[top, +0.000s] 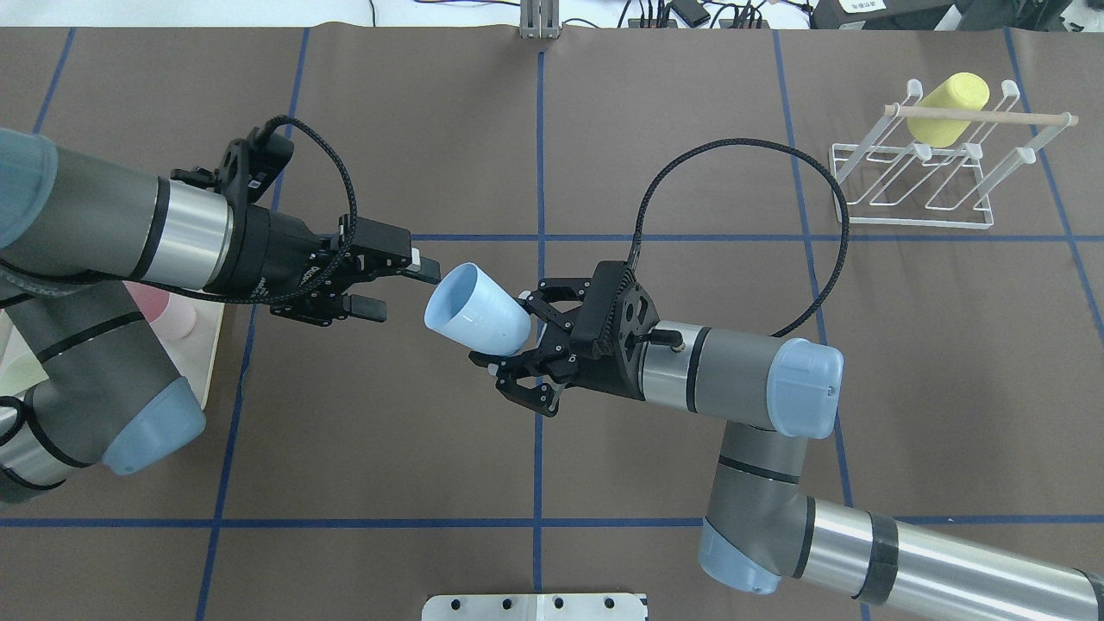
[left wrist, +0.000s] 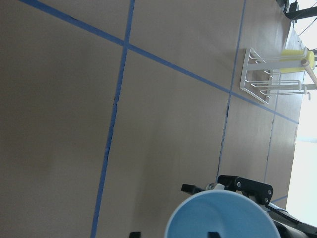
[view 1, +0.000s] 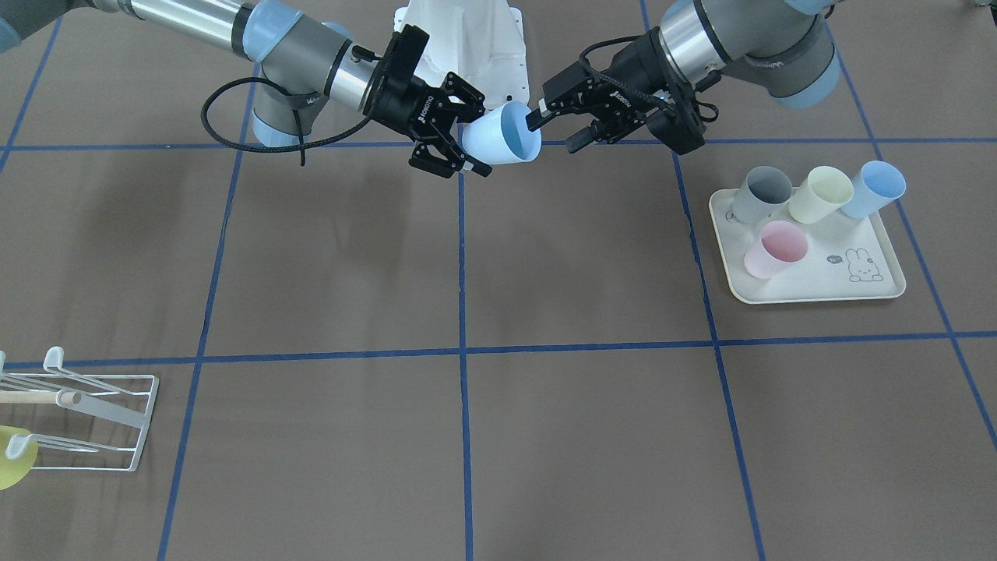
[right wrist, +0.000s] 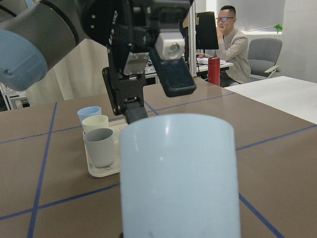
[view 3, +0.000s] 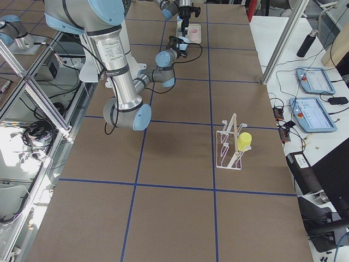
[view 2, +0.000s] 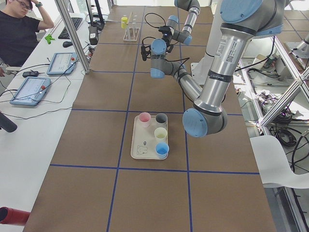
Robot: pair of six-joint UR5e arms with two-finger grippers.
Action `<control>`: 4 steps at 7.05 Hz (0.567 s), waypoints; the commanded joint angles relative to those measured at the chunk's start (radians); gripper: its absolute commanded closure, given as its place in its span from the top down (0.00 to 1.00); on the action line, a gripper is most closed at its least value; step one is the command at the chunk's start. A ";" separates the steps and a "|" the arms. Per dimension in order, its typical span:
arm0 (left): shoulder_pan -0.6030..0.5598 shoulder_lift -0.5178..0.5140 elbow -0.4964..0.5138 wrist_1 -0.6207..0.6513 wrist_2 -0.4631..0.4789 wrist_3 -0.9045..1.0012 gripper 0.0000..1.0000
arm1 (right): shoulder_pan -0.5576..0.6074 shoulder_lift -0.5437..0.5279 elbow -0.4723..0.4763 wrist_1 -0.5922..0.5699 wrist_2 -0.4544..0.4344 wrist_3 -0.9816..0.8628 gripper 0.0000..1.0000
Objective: Transfer IKEA cup to right arm and place on rack
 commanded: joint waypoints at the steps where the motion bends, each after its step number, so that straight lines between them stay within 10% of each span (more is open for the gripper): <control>1: -0.047 0.001 -0.008 0.135 -0.002 0.145 1.00 | 0.047 -0.014 0.005 -0.059 0.009 -0.010 0.44; 4: -0.143 0.002 -0.142 0.668 0.038 0.600 1.00 | 0.127 -0.011 0.022 -0.318 0.023 -0.188 0.40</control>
